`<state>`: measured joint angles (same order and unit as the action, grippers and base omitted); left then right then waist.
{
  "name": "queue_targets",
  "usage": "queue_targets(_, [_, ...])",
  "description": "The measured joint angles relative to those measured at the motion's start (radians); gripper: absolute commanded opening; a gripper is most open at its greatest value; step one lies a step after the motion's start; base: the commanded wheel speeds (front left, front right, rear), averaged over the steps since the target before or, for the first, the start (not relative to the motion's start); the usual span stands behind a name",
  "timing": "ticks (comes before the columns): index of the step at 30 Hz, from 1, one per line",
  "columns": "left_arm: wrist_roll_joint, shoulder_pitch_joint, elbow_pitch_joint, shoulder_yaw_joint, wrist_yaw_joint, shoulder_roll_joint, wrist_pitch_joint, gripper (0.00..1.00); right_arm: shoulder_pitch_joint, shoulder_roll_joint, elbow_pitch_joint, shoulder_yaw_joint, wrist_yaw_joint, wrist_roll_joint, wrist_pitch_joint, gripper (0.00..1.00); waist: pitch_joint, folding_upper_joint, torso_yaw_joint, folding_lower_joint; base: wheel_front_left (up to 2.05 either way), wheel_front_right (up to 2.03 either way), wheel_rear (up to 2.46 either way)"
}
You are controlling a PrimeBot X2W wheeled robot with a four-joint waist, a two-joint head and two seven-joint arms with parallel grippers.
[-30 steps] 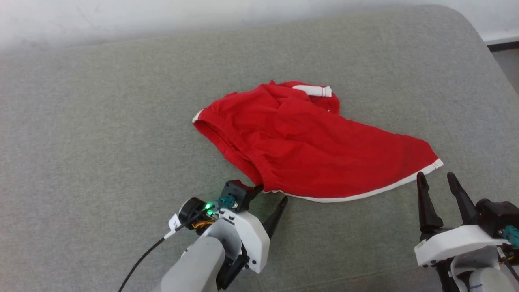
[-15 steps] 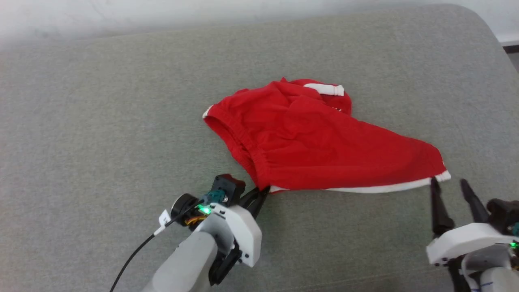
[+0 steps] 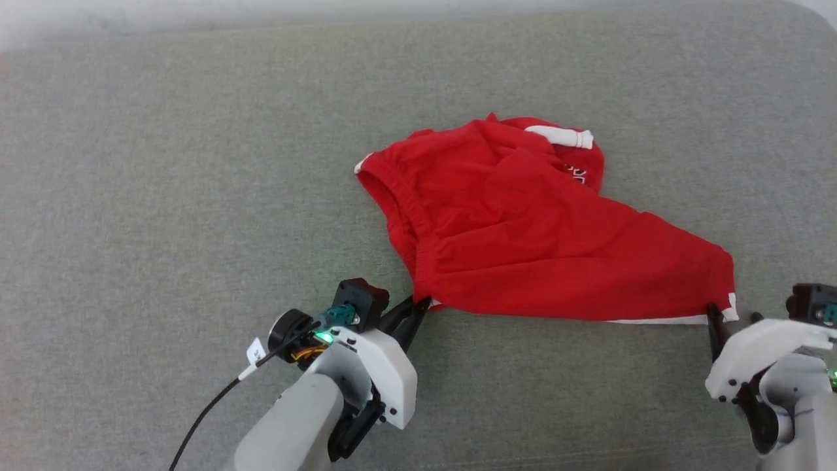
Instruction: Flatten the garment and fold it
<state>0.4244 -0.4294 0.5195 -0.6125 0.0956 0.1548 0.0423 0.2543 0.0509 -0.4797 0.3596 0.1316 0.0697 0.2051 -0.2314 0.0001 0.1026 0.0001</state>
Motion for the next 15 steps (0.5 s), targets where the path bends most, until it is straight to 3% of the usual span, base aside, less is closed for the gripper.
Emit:
queue_targets(2, [0.003, 0.0, -0.007, -0.001, -0.001, 0.0, -0.003, 0.0, 0.018, 0.003, -0.015, 0.006, 0.0, -0.005, 0.052, 1.0, -0.006, 0.0, -0.006, -0.0001, 0.0, 0.0, 0.0])
queue_targets(3, [0.006, 0.0, -0.01, -0.002, -0.001, 0.0, -0.003, 0.0, 0.025, 0.006, -0.017, 0.007, 0.0, -0.012, 0.079, 0.52, -0.008, 0.0, -0.009, -0.0001, 0.0, 0.0, 0.0])
queue_targets(4, [0.007, 0.001, -0.013, -0.002, -0.001, -0.001, -0.003, 0.0, 0.03, 0.009, -0.016, 0.007, 0.0, -0.012, 0.101, 0.39, -0.009, 0.0, -0.011, -0.0001, 0.0, 0.0, 0.0])
queue_targets(5, [0.007, 0.001, -0.015, -0.002, -0.003, 0.0, -0.003, 0.0, 0.034, 0.01, -0.014, 0.004, 0.0, -0.012, 0.118, 0.13, -0.01, 0.0, -0.013, -0.0001, 0.0, 0.0, 0.0])
queue_targets(6, [0.007, 0.001, -0.017, -0.002, -0.003, 0.0, -0.003, 0.0, 0.034, 0.012, -0.01, 0.002, 0.0, -0.013, 0.128, 0.0, -0.011, 0.0, -0.014, 0.0, 0.0, 0.0, 0.0])
queue_targets(11, [0.01, 0.01, -0.024, -0.007, -0.004, 0.003, -0.004, 0.0, 0.027, 0.007, 0.026, -0.033, 0.0, 0.019, 0.166, 0.0, 0.0, 0.0, -0.012, 0.0, 0.0, 0.0, 0.0])
queue_targets(15, [0.021, 0.017, -0.064, -0.015, -0.004, 0.022, -0.039, 0.0, -0.007, 0.003, 0.126, -0.07, 0.0, 0.064, 0.197, 0.0, 0.018, 0.0, -0.01, 0.0, 0.0, 0.0, 0.0])
